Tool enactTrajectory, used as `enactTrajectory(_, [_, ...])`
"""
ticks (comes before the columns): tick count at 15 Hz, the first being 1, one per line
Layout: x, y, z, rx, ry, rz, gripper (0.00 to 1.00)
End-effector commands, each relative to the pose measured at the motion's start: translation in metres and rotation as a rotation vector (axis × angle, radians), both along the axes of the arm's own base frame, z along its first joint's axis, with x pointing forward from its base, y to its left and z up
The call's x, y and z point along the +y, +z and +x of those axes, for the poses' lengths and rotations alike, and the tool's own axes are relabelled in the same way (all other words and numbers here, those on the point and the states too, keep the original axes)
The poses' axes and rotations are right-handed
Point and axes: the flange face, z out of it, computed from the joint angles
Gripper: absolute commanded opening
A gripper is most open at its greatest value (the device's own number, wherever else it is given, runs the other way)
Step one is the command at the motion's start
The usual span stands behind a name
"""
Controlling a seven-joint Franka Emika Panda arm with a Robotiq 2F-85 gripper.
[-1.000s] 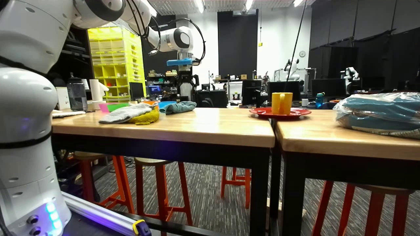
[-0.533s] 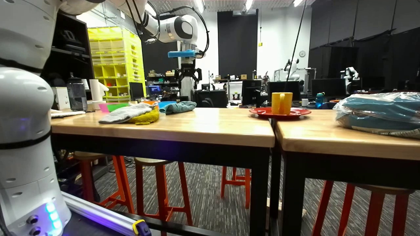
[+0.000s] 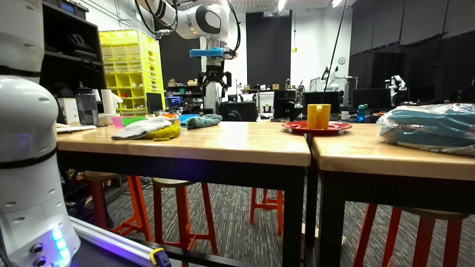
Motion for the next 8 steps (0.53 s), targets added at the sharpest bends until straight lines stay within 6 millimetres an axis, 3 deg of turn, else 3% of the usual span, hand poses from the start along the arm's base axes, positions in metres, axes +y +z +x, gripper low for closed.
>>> enactTrajectory(1, [-0.016, 0.007, -0.038, 0.006, -0.002, 0.027, 1.0])
enactTrajectory(8, [-0.029, 0.006, -0.085, 0.029, -0.004, 0.053, 1.0])
